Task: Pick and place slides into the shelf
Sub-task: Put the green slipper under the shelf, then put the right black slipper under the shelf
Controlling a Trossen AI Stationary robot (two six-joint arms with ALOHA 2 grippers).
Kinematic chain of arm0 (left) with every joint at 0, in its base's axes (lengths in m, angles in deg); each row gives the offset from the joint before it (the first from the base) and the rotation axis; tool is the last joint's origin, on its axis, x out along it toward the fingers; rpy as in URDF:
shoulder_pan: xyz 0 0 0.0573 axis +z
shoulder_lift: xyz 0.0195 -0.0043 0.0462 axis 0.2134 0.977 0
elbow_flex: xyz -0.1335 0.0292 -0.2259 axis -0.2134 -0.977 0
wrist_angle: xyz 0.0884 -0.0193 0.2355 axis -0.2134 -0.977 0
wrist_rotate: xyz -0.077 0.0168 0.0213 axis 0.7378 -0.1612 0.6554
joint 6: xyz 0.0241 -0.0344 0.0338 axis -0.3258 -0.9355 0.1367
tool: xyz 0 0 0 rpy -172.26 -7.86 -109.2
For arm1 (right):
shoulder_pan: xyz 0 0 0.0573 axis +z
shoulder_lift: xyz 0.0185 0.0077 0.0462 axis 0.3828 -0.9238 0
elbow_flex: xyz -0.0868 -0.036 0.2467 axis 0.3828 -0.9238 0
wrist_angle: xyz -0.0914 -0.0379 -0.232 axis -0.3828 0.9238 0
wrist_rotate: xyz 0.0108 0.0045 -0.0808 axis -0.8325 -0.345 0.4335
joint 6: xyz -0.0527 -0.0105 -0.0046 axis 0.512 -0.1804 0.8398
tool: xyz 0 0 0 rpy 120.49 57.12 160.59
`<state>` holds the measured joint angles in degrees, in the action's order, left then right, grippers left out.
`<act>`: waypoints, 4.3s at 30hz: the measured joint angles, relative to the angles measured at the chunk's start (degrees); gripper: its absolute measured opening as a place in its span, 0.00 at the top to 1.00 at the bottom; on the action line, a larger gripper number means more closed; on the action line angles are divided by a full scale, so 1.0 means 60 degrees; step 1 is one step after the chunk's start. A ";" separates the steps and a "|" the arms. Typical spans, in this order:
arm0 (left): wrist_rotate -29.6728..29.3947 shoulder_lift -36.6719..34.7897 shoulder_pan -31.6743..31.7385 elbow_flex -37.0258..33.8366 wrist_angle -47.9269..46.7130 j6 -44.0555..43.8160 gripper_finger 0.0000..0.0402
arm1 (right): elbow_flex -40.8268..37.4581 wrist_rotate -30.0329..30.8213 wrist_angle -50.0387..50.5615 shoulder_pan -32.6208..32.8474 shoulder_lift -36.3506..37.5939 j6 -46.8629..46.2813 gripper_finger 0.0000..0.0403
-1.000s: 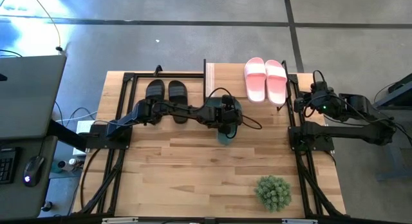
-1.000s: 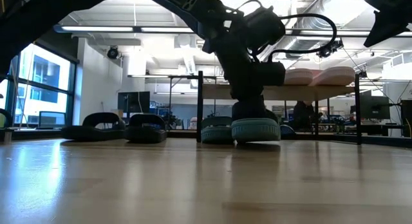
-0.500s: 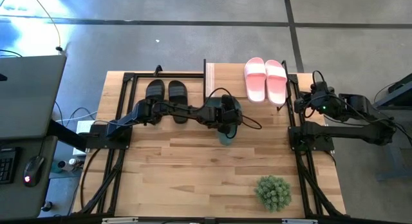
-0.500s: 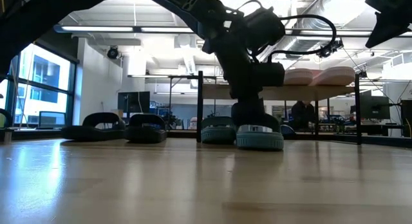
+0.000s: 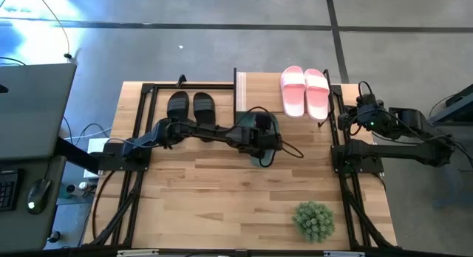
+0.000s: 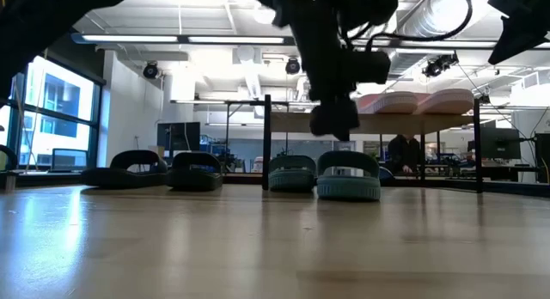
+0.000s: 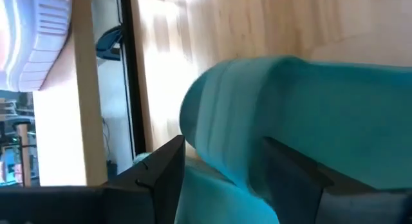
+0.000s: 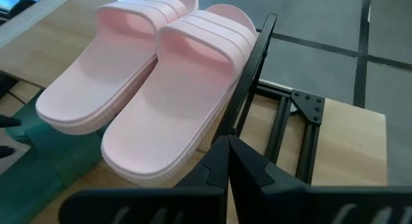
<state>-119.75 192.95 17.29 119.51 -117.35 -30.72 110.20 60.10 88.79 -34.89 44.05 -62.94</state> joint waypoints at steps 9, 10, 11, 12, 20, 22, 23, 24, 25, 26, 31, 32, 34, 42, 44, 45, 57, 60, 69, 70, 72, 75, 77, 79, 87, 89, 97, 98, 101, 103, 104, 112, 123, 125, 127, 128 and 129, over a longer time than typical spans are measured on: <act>0.1286 -0.0001 -0.0554 0.1661 -0.3360 -0.1781 0.53 | 0.0000 -0.0020 0.0027 0.0000 0.0000 0.0000 1.00; 0.2022 -0.0015 -0.0633 0.1857 -0.3784 -0.1950 0.53 | 0.0000 -0.0019 0.0029 0.0000 0.0000 0.0000 1.00; 0.2951 -0.0015 -0.0707 0.2014 -0.4168 -0.2088 0.53 | 0.0000 -0.0020 0.0029 0.0000 0.0000 0.0000 1.00; 0.3924 -0.0015 -0.0791 0.2094 -0.4430 -0.2219 0.53 | 0.0000 -0.0019 0.0029 0.0000 0.0000 0.0000 1.00; 0.6089 0.0153 -0.1667 0.1901 -0.3806 -0.1741 0.87 | 0.0000 -0.0018 0.0029 -0.0003 0.0000 0.0069 1.00; 0.6130 0.0219 -0.1771 0.1590 -0.3407 -0.1562 0.96 | 0.0000 -0.0016 0.0029 -0.0002 0.0000 0.0069 1.00; 0.6233 0.0219 -0.1784 0.1377 -0.2795 -0.1562 0.97 | 0.0000 -0.0016 0.0029 -0.0003 0.0000 0.0071 1.00; 0.6339 0.0185 -0.1781 0.1132 -0.2138 -0.1566 0.96 | 0.0000 -0.0020 0.0029 0.0000 0.0000 0.0071 1.00; 0.6402 0.0155 -0.1774 0.0870 -0.1659 -0.1573 0.94 | 0.0000 -0.0024 0.0029 -0.0001 0.0001 0.0069 1.00; 0.6413 0.0155 -0.1757 0.0672 -0.1439 -0.1590 0.94 | 0.0000 -0.0040 0.0029 -0.0003 0.0004 0.0070 1.00; 0.6293 0.0178 -0.1428 -0.0023 -0.0703 -0.1843 0.99 | -0.0004 -0.0089 0.0029 0.0000 0.0000 0.0069 1.00; 0.6226 0.0178 -0.1333 -0.0154 -0.0757 -0.1962 0.98 | -0.0004 -0.0089 0.0029 0.0000 0.0000 0.0069 1.00; 0.5916 0.0189 -0.1147 -0.0404 -0.0955 -0.2206 0.98 | -0.0004 -0.0098 0.0029 -0.0003 0.0000 0.0069 1.00; 0.5910 0.0186 -0.0646 -0.1171 -0.0700 -0.2249 1.00 | -0.0004 -0.0238 0.0026 0.0000 0.0000 -0.0004 1.00; 0.5776 0.0186 -0.0570 -0.1252 -0.0520 -0.2236 1.00 | -0.0001 -0.0238 0.0029 -0.0002 0.0000 -0.0004 1.00; 0.5721 0.0186 -0.0540 -0.1272 -0.0356 -0.2235 0.99 | -0.0004 -0.0238 0.0028 0.0000 0.0000 -0.0004 1.00; 0.4830 0.0186 0.0218 -0.1276 0.0386 -0.2348 1.00 | -0.0004 -0.0238 0.0026 0.0000 0.0000 -0.0159 1.00; 0.4821 0.0186 0.0389 -0.1276 0.0406 -0.2351 1.00 | 0.0000 -0.0235 0.0026 -0.0003 0.0000 -0.0185 1.00; 0.4744 0.0186 0.0822 -0.1276 0.0509 -0.2419 1.00 | -0.0004 -0.0235 0.0026 -0.0002 0.0000 -0.0184 1.00; 0.4741 0.0186 0.0862 -0.1276 0.0511 -0.2419 1.00 | -0.0004 -0.0235 0.0026 -0.0003 0.0000 -0.0182 1.00; 0.4746 0.0186 0.0932 -0.1276 0.0519 -0.2480 1.00 | -0.0004 -0.0235 0.0026 -0.0001 0.0000 -0.0182 1.00; 0.4758 0.0186 0.1013 -0.1276 0.0561 -0.2530 1.00 | -0.0004 -0.0235 0.0026 -0.0003 0.0000 -0.0182 1.00; 0.4755 0.0186 0.1056 -0.1276 0.0626 -0.2523 1.00 | -0.0004 -0.0235 0.0026 -0.0003 0.0000 -0.0182 1.00; 0.4750 0.0186 0.1058 -0.1276 0.0743 -0.2503 1.00 | -0.0004 -0.0235 0.0026 -0.0003 0.0000 -0.0182 1.00; 0.4766 0.0186 0.1050 -0.1276 0.0767 -0.2334 1.00 | -0.0004 -0.0235 0.0026 -0.0003 0.0000 -0.0182 1.00; 0.5018 0.0186 0.1041 -0.1276 0.0760 -0.2289 1.00 | -0.0004 -0.0235 0.0026 -0.0001 -0.0002 -0.0182 1.00; 0.6025 0.0186 0.0490 -0.1250 0.0656 -0.1986 1.00 | -0.0004 -0.0235 0.0026 -0.0003 -0.0004 -0.0182 1.00; 0.5882 0.0186 0.0370 -0.1203 0.0636 -0.1905 1.00 | -0.0003 -0.0235 0.0026 -0.0003 -0.0004 -0.0177 1.00; 0.5259 0.0186 -0.0020 -0.0962 0.0827 -0.1508 1.00 | -0.0004 -0.0231 0.0026 0.0000 -0.0004 -0.0109 1.00; 0.4829 0.0186 -0.0215 -0.0763 0.1390 -0.1014 1.00 | -0.0001 -0.0232 0.0026 -0.0003 -0.0004 -0.0106 1.00; 0.4637 0.0186 -0.0256 -0.0647 0.1832 -0.0802 1.00 | -0.0001 -0.0221 0.0026 -0.0001 -0.0004 -0.0091 1.00; 0.3754 0.0160 0.0067 -0.0114 0.2617 -0.0334 1.00 | -0.0004 0.0002 0.0027 -0.0002 -0.0004 -0.0004 1.00; 0.3465 0.0104 -0.0330 -0.0110 0.1902 -0.0896 1.00 | -0.0002 -0.0002 0.0105 -0.0003 -0.0004 -0.0004 1.00; 0.2746 -0.0064 -0.0586 -0.0110 0.1401 -0.0955 1.00 | -0.0001 -0.0002 0.0134 -0.0002 -0.0004 -0.0004 1.00; 0.2014 -0.0363 -0.0829 -0.0110 0.0422 -0.1308 1.00 | -0.0004 -0.0005 0.0178 0.0000 -0.0004 -0.0004 1.00; 0.1765 -0.0520 -0.0947 -0.0108 -0.0136 -0.1583 1.00 | -0.0002 -0.0007 0.0180 -0.0003 -0.0004 -0.0004 1.00; 0.1547 -0.0629 -0.1059 -0.0095 -0.0734 -0.1879 1.00 | -0.0004 -0.0024 0.0178 -0.0003 -0.0004 -0.0004 1.00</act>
<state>-110.47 189.18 10.93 118.94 -121.75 -41.99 110.18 59.96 89.86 -34.91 44.03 -62.96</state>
